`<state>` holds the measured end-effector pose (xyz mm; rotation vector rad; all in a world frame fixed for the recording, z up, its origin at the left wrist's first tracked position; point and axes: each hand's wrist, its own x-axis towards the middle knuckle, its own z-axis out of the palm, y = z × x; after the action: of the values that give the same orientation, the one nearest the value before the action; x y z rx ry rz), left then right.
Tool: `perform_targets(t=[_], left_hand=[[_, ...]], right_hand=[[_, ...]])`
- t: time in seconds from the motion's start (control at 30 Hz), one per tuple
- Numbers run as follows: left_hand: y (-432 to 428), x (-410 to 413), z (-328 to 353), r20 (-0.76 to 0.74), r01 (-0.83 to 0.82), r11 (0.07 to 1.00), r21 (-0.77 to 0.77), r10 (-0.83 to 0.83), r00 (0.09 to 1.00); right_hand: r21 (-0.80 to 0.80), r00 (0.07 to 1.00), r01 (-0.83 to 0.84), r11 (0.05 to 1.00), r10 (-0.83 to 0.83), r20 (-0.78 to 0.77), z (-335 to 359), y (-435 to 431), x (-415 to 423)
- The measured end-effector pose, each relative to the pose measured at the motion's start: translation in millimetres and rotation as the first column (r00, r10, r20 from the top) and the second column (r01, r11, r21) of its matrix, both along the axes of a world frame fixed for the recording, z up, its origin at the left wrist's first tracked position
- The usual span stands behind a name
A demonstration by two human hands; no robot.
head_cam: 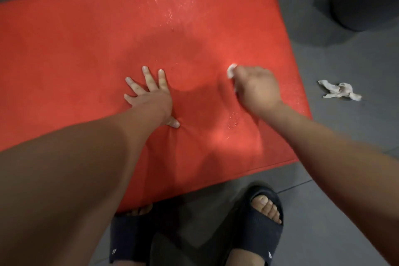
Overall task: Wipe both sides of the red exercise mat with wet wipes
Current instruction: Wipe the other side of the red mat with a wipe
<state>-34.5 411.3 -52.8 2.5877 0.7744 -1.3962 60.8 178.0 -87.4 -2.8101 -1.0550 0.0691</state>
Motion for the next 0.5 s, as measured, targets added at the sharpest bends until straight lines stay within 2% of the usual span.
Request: perform_targets(t=[0.1,0.17,0.2,0.27,0.33,0.37,0.4,0.43,0.5], left_hand=[[0.4,1.5,-0.3,0.001,-0.001,1.000,-0.002,0.001,1.000],[0.4,1.8,-0.1,0.006,0.001,1.000,-0.002,-0.001,1.000],[0.7,1.7,-0.2,0.007,0.001,1.000,0.000,-0.001,1.000],[2.1,1.0,-0.9,0.007,0.004,1.000,-0.005,-0.004,1.000],[3.2,1.0,-2.1,0.009,0.015,1.000,-0.007,-0.015,1.000],[3.2,1.3,-2.4,0.006,0.016,1.000,-0.007,-0.016,1.000],[3.1,1.3,-2.4,0.003,0.013,1.000,-0.007,-0.013,1.000],[2.8,1.4,-2.3,0.001,0.008,1.000,-0.007,-0.008,1.000],[3.4,1.5,-2.4,0.000,0.003,1.000,-0.011,-0.003,1.000]], right_hand=[[0.010,0.917,0.399,0.917,-0.399,0.011,3.0,3.1,33.7],[0.017,0.894,0.448,0.894,-0.447,-0.043,1.2,19.1,32.1],[0.030,0.919,0.391,0.920,-0.388,-0.071,0.3,28.5,22.8],[0.079,0.987,0.104,0.991,-0.093,-0.131,-2.6,41.0,-3.8],[0.051,0.973,-0.207,0.977,0.211,-0.097,-4.2,37.3,-11.6],[0.017,0.963,-0.263,0.965,0.264,-0.053,-2.6,31.9,-1.7],[-0.027,0.977,-0.212,0.977,0.212,-0.014,-1.4,27.0,11.2],[-0.048,0.996,-0.084,0.995,0.085,0.015,1.3,23.9,23.7],[-0.057,0.963,0.268,0.962,-0.265,0.055,3.5,20.6,46.3]])
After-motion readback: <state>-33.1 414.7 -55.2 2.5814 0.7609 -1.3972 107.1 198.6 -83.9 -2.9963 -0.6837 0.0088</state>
